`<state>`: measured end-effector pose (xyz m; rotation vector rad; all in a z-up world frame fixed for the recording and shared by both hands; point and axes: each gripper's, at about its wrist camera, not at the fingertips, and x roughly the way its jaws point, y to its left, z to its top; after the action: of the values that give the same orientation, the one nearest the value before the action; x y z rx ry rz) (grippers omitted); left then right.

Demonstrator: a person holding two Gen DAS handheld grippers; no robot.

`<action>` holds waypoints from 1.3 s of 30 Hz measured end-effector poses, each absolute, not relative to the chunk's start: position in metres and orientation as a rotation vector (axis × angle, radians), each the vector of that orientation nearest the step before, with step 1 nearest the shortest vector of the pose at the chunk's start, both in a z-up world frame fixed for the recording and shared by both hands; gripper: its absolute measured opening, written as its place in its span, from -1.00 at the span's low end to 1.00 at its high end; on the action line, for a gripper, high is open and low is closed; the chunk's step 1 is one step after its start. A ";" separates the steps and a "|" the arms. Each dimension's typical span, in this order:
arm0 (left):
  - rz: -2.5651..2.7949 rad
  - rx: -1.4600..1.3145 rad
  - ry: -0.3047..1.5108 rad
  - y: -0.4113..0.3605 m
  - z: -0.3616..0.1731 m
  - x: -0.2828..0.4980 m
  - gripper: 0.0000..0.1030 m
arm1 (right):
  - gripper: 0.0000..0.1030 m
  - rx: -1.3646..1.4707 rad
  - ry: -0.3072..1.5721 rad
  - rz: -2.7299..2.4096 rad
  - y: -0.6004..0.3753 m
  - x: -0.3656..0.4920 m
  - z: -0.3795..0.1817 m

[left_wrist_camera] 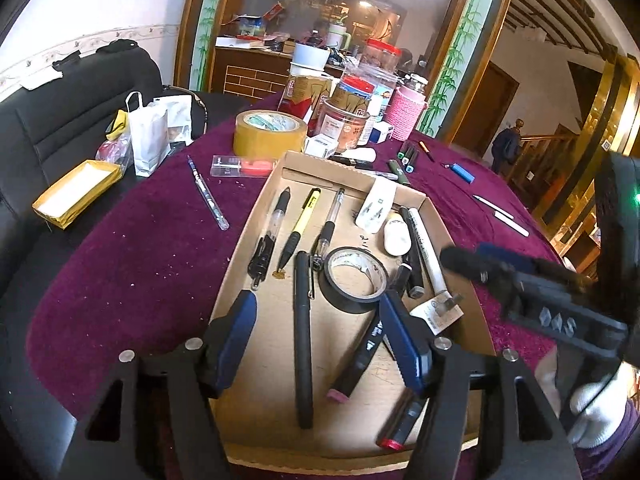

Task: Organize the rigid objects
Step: 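Lower the pen and adapter into the box and open both grippers, then raise both open grippers away from the box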

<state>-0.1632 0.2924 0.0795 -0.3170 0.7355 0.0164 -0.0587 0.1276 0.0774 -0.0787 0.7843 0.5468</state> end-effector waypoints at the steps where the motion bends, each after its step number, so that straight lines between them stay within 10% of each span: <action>1: 0.015 -0.317 0.734 0.292 0.080 -0.164 0.27 | 0.40 -0.092 0.772 0.525 0.127 -0.056 0.079; 13: 0.042 -0.287 0.647 0.279 0.095 -0.175 0.49 | 0.55 -0.032 0.747 0.464 0.092 -0.047 0.096; 23: 0.259 -0.094 0.167 0.236 0.156 -0.241 1.00 | 0.59 0.034 0.706 0.463 0.074 -0.079 0.091; 39: 0.239 -0.231 0.504 0.213 0.130 -0.192 1.00 | 0.82 -0.108 0.633 0.401 0.056 -0.123 0.078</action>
<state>-0.1923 0.2134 0.1302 -0.2312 0.5041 0.2393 -0.1234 0.0562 0.0779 -0.1079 0.6326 0.4010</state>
